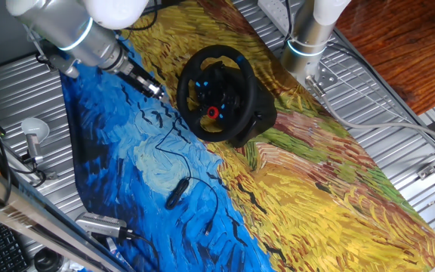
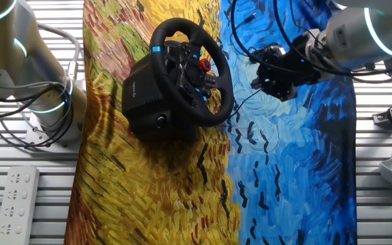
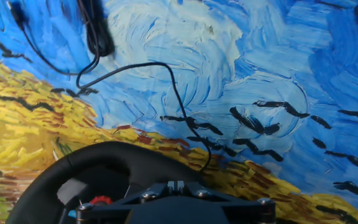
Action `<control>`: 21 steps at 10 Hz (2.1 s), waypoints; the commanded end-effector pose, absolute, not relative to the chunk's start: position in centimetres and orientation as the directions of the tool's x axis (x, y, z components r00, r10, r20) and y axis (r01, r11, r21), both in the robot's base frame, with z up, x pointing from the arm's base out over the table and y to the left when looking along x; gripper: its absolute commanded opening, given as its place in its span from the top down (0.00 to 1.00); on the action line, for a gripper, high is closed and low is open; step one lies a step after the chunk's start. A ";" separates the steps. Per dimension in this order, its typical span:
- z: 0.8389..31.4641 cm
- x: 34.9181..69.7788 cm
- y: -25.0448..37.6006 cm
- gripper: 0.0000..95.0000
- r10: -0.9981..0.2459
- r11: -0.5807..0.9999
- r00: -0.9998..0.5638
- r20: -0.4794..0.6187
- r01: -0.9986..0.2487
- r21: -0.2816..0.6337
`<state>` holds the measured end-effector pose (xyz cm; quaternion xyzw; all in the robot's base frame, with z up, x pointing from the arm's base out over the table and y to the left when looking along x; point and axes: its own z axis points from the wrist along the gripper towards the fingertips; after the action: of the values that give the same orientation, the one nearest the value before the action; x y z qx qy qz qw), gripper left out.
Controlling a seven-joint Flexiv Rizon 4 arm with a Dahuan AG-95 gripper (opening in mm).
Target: Rotate the steering wheel 90 degrees clockwise
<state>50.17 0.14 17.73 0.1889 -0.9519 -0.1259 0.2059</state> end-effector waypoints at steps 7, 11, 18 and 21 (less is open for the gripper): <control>20.1 44.9 1.2 1.00 -0.427 0.890 -0.833 0.353 -0.317 0.329; 22.3 41.5 2.3 0.80 -0.459 0.874 -0.820 0.342 -0.348 0.339; 23.1 40.0 2.8 0.80 -0.640 0.754 -0.686 0.346 -0.472 0.457; 23.0 40.0 2.8 0.80 -0.639 0.755 -0.685 0.350 -0.472 0.456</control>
<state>40.37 2.81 23.14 0.3101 -0.8994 -0.1702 0.2569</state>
